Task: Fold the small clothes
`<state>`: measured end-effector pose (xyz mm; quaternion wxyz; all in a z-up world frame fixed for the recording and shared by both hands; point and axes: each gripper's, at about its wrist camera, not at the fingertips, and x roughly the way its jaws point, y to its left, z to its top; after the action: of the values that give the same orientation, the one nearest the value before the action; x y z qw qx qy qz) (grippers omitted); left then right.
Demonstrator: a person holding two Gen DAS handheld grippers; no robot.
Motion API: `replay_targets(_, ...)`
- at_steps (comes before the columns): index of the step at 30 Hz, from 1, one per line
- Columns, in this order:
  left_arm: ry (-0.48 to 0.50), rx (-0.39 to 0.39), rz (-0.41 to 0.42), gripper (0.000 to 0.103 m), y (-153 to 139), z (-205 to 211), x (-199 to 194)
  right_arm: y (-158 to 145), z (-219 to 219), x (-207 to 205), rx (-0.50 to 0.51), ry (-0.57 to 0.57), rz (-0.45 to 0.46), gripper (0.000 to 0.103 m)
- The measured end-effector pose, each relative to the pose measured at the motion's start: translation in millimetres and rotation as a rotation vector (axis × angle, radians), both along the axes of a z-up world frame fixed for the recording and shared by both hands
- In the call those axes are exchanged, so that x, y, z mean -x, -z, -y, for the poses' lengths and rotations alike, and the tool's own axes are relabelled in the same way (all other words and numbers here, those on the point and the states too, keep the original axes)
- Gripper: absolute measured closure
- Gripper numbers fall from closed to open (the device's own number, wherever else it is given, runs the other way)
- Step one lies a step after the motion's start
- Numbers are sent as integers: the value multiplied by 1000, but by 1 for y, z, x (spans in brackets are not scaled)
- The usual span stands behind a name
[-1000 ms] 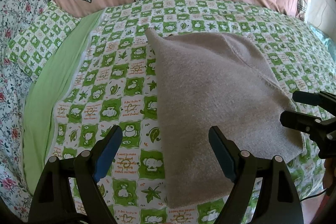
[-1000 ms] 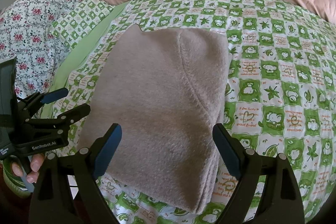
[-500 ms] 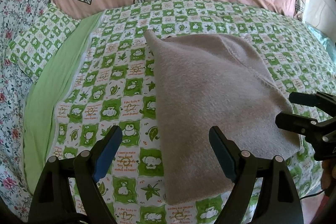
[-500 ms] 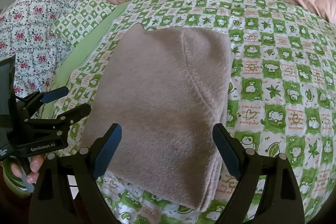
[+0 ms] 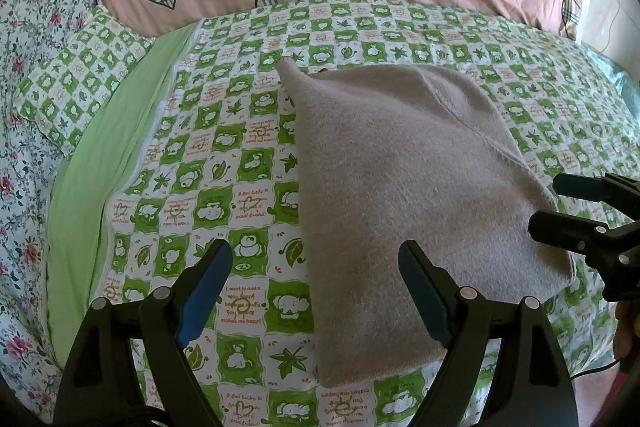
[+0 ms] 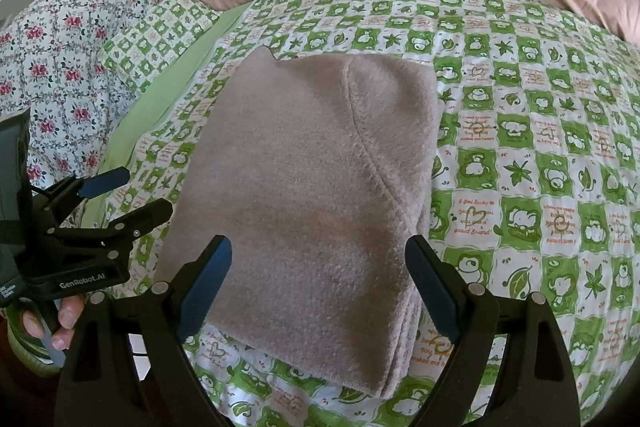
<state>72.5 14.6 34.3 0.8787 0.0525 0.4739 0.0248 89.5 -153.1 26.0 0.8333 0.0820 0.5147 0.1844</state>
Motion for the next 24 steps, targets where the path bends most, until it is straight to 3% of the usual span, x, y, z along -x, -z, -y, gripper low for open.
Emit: replay_targets(24,11,3,-10,17,4,-3,-5,3,0,-1,-2,4,-5,14)
